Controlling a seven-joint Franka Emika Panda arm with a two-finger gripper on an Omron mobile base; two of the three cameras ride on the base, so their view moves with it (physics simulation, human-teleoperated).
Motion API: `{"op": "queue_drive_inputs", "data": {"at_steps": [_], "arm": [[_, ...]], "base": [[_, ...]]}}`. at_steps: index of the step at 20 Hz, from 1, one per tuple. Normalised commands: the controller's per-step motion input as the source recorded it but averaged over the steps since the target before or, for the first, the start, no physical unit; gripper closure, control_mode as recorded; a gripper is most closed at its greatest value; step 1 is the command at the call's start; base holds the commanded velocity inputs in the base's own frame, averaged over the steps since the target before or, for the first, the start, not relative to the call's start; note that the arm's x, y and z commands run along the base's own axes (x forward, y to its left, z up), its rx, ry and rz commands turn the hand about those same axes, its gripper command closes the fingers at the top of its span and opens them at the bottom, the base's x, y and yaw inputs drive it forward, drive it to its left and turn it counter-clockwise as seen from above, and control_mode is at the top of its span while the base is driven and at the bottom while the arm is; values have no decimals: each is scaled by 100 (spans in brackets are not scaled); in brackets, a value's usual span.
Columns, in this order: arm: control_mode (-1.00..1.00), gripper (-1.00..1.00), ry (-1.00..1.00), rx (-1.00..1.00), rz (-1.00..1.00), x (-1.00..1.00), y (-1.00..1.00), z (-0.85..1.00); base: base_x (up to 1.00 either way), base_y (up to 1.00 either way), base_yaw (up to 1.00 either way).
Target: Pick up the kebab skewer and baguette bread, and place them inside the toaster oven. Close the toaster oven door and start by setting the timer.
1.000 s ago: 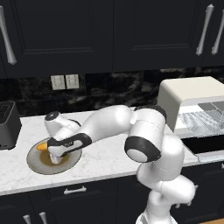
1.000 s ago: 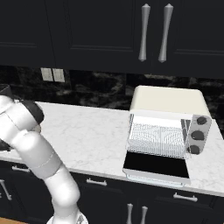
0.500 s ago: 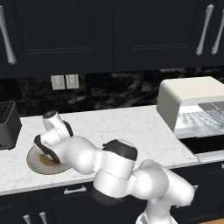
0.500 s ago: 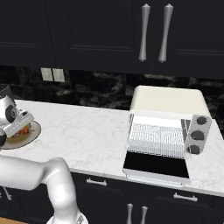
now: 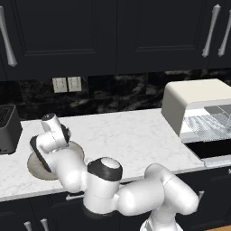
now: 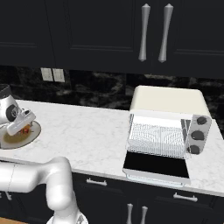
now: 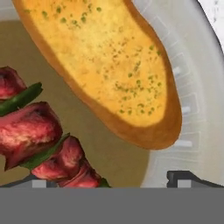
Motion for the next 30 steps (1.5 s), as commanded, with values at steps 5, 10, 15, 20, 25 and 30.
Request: {"op": "queue_drive_inputs", "data": {"at_steps": [5,10,15,20,25,30], "arm": [[-100,-100,6,0,4,-10,7,-33],[-100,-100,5,0,1,-34,0,-29],[-100,100,1,0,0,-44,-2,-27],[-100,100,2,0,0,-48,-17,-5],[-100,100,-1,5,0,-68,-47,62],[-100,100,-4,9,0,-87,-95,80]], "base": [[0,0,0],[0,0,0],[0,0,0],[0,0,0],[0,0,0],[0,0,0]]}}
